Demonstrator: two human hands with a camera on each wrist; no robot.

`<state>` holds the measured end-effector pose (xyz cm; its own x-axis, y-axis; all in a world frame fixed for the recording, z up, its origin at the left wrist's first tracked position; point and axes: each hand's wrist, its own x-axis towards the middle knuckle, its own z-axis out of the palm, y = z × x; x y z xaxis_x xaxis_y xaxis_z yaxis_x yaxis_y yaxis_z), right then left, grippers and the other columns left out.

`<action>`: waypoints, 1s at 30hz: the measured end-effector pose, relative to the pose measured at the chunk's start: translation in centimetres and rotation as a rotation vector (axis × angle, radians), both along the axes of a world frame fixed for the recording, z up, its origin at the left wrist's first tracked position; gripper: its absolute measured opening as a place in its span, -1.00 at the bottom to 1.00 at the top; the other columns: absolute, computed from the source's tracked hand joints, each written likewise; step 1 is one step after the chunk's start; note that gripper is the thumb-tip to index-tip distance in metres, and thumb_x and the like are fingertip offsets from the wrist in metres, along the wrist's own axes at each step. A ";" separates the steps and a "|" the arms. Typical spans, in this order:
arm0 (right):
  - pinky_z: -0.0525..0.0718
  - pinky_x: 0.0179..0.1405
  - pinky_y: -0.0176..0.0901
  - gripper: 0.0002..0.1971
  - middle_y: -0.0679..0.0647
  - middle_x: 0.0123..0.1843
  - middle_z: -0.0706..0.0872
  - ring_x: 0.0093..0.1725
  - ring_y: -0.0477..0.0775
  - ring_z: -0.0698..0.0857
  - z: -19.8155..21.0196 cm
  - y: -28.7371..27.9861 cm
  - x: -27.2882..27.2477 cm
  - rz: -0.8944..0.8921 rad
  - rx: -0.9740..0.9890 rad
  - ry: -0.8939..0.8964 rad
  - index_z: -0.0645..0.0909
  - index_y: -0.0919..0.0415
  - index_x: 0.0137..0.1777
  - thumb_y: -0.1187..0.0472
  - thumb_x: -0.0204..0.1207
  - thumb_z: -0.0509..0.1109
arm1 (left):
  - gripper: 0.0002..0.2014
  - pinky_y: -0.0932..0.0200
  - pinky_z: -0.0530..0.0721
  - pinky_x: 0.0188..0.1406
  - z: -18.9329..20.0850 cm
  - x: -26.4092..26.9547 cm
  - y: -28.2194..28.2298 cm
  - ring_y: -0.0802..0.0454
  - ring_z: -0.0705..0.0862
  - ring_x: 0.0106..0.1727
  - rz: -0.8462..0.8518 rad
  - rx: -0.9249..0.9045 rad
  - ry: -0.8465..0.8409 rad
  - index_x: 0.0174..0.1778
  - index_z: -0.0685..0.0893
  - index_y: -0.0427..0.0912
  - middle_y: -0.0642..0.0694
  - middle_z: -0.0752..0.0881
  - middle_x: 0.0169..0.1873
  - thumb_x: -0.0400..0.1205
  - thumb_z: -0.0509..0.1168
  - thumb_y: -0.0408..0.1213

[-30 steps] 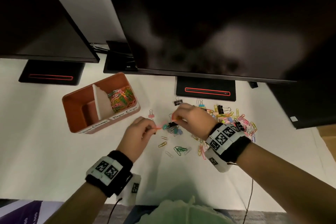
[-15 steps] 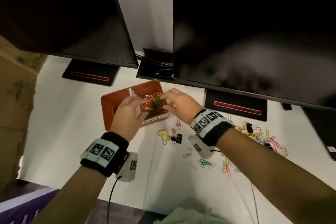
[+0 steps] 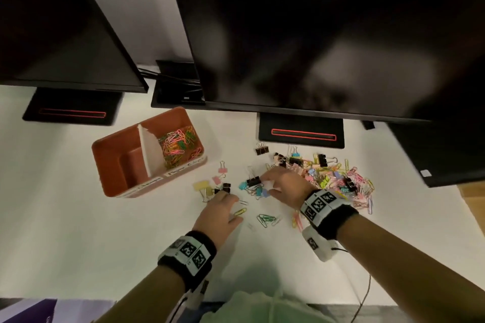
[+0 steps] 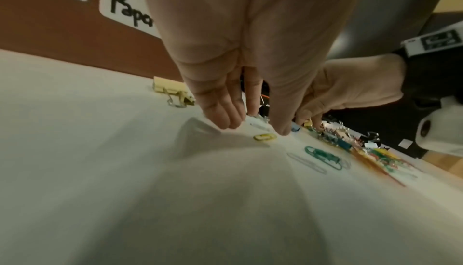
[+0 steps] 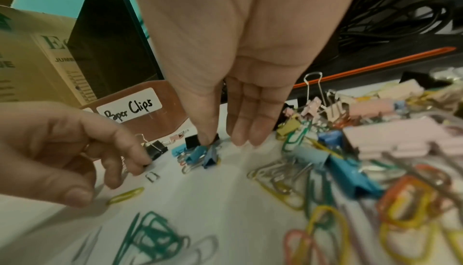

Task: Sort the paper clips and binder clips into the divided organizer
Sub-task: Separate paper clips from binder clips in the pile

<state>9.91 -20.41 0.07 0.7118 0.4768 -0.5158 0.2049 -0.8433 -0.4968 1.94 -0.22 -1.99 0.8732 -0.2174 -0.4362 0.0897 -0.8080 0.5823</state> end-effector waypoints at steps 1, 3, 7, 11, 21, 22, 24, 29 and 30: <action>0.61 0.18 -0.11 -0.66 0.09 0.32 0.58 0.16 0.06 0.63 -0.1 0.3 -0.1 -0.012 0.010 0.001 0.52 0.14 0.33 0.21 0.56 0.34 | -0.56 0.17 0.54 0.22 -0.3 0.0 -0.3 0.02 0.54 0.16 -0.002 0.003 -0.019 0.35 0.48 -0.09 -0.04 0.48 0.23 0.55 0.33 -0.16; 0.61 0.07 -0.12 -0.65 0.12 0.24 0.60 0.08 0.06 0.61 -0.3 0.8 0.0 -0.037 0.029 0.001 0.51 0.16 0.29 0.17 0.52 0.39 | -0.55 0.15 0.54 0.27 -0.8 0.2 -0.8 0.01 0.54 0.18 -0.001 -0.010 -0.040 0.37 0.47 -0.10 -0.05 0.46 0.25 0.55 0.34 -0.22; 0.55 0.07 -0.09 -0.56 0.12 0.16 0.59 0.07 0.07 0.55 -1.0 1.9 0.1 -0.040 0.042 0.021 0.49 0.18 0.26 0.23 0.39 0.50 | -0.75 0.13 0.60 0.12 -1.5 0.7 -1.2 0.00 0.58 0.02 -0.034 -0.015 -0.105 0.14 0.63 -0.20 -0.09 0.55 0.07 0.54 0.35 -0.32; 0.57 0.00 -0.09 -0.59 0.15 0.06 0.66 0.01 0.12 0.61 -1.3 2.1 0.2 -0.062 0.061 0.030 0.49 0.20 0.22 0.31 0.38 0.48 | -0.96 0.26 0.45 -0.10 -1.9 1.1 -1.4 0.05 0.50 -0.13 -0.012 -0.035 -0.158 -0.19 0.66 -0.27 -0.11 0.57 -0.13 0.53 0.36 -0.37; 0.51 -0.10 -0.36 -0.70 -0.04 0.03 0.55 -0.15 -0.11 0.55 -0.6 -2.1 0.3 -0.099 0.135 -0.044 0.57 0.13 0.21 0.29 0.48 0.43 | -0.92 0.28 0.45 -0.09 -2.5 0.9 -1.6 0.08 0.49 -0.09 -0.026 -0.001 -0.121 -0.08 0.62 -0.19 -0.04 0.59 -0.10 0.61 0.22 -0.36; 0.51 -0.05 -0.36 -0.69 -0.02 0.07 0.57 -0.10 -0.11 0.56 -0.6 -2.5 0.5 -0.097 0.119 -0.051 0.57 0.13 0.22 0.29 0.49 0.42 | -0.92 0.29 0.43 -0.08 -2.5 1.0 -1.6 0.10 0.48 -0.08 -0.030 -0.012 -0.120 -0.08 0.63 -0.20 -0.03 0.58 -0.10 0.61 0.23 -0.34; 0.51 0.11 -0.34 -0.68 0.01 0.19 0.58 0.10 -0.06 0.57 -0.7 -3.0 0.7 -0.077 0.077 -0.084 0.57 0.11 0.26 0.26 0.51 0.40 | -0.94 0.32 0.42 -0.08 -2.3 1.0 -1.4 0.11 0.47 -0.10 -0.041 -0.044 -0.110 -0.11 0.62 -0.20 0.02 0.52 -0.13 0.59 0.27 -0.30; 0.57 0.28 -0.06 -0.66 0.00 0.24 0.62 0.24 0.02 0.55 -0.6 -1.8 -0.3 0.072 0.041 -0.205 0.55 0.06 0.27 0.09 0.51 0.39 | -0.93 0.46 0.41 -0.16 -2.1 0.4 -0.9 0.15 0.49 -0.14 -0.113 -0.127 -0.105 -0.14 0.62 -0.10 0.06 0.54 -0.19 0.55 0.34 -0.20; 0.59 0.27 -0.02 -0.65 0.02 0.24 0.62 0.24 0.05 0.56 -0.7 -1.2 -0.5 0.098 0.032 -0.191 0.54 0.08 0.29 0.07 0.51 0.38 | -0.91 0.45 0.42 -0.16 -2.2 0.1 -0.9 0.15 0.50 -0.15 -0.127 -0.128 -0.089 -0.10 0.62 -0.08 0.06 0.55 -0.21 0.54 0.35 -0.17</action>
